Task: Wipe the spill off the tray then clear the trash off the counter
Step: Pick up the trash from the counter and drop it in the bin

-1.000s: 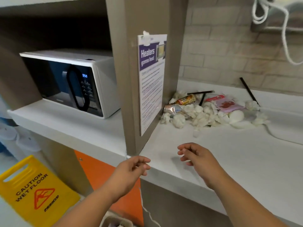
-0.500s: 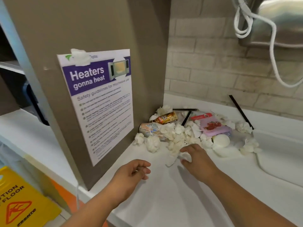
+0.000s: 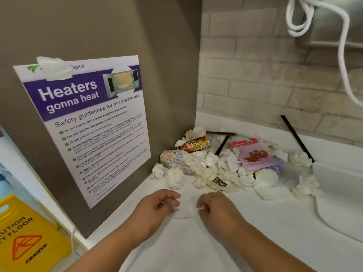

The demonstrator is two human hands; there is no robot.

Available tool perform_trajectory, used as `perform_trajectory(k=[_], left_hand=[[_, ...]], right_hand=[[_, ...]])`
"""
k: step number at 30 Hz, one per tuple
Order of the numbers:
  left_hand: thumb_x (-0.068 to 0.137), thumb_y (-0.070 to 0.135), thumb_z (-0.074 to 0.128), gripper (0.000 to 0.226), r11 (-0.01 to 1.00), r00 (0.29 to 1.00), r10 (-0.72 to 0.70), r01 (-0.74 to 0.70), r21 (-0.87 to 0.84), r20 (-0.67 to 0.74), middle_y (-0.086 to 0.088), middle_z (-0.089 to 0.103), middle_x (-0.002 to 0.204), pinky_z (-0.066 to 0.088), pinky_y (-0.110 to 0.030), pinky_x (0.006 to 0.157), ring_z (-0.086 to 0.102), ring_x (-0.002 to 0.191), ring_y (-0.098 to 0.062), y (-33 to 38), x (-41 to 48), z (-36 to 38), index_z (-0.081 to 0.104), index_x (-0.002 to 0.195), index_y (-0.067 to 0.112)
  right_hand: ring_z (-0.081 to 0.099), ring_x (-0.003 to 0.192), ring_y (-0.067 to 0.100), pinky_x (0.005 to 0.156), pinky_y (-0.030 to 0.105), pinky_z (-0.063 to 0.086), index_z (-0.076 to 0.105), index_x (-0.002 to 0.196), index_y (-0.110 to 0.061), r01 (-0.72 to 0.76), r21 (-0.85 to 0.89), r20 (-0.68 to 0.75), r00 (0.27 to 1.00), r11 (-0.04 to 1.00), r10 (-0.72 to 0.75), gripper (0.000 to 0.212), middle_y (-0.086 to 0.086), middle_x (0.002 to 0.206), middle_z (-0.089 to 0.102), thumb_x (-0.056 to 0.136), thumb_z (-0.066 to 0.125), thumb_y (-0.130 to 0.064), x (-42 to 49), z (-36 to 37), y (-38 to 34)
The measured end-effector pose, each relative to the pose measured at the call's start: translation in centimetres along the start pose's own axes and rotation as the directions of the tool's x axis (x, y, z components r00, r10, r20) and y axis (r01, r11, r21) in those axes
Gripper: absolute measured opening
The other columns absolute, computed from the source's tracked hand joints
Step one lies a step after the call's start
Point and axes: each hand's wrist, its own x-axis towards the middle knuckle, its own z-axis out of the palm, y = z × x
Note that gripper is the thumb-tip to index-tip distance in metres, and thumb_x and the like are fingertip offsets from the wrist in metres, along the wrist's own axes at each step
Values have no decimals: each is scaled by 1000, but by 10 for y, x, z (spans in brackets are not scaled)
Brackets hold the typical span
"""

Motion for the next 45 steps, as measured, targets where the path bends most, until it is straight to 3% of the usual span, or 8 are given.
perform_trajectory(k=[6,12,20,25,29,33,38,45], left_hand=[[88,23,64,29,973,999,48,-49,226,11,21,56,116,43,-11,84,53,105,3,-9,17,17,59,110,41],[72,50,59,53,798,954,189,-286,530,231,26,48,121,39,-27,100,44,114,-3,-25,28,37,47,123,45],[84,26,61,20,773,961,241,-273,573,133,26,42,95,42,-17,85,48,96,-1,-35,23,36,66,101,37],[85,20,58,28,832,974,224,-200,518,16,21,53,94,45,-16,74,54,78,-3,-32,19,27,51,79,46],[85,29,55,42,853,957,253,-290,435,141,30,46,115,44,-13,84,52,92,2,-26,11,26,45,116,55],[77,63,57,53,745,946,205,-317,587,251,28,45,108,38,-13,90,41,102,9,-29,11,30,44,126,50],[84,36,60,4,749,968,195,-249,614,155,18,52,91,35,-6,74,44,85,8,-30,12,30,59,86,40],[86,15,61,22,864,971,232,-181,471,-51,11,58,82,42,-11,70,54,82,-5,-26,23,16,62,80,36]], right_hand=[[55,78,3,72,12,44,64,79,-33,16,339,1,1000,941,-17,29,-10,89,57,85,53,-7,-5,-7,4],[64,81,15,85,35,51,67,93,-12,-140,838,182,983,528,-28,24,5,79,67,87,51,4,-8,-16,-5],[48,108,9,89,14,37,62,109,-27,67,222,-131,991,973,-38,29,-7,118,45,86,59,-10,25,-26,11],[8,142,26,112,46,28,17,146,-40,23,-189,47,999,982,-15,63,-4,158,1,93,49,-28,40,-28,9],[22,135,24,108,49,24,-4,149,-39,6,-312,120,992,950,33,72,-7,149,27,95,44,-36,41,-15,8],[36,121,22,96,38,36,40,137,-27,18,-303,38,999,953,-6,45,-4,126,47,93,45,-38,36,-8,11],[46,108,14,83,23,39,62,114,-26,122,-4,-3,993,993,-122,29,-9,105,50,86,57,-23,19,-6,16],[50,83,3,73,5,36,67,97,-16,71,319,-271,962,945,19,25,-6,100,53,80,60,1,9,-53,26]])
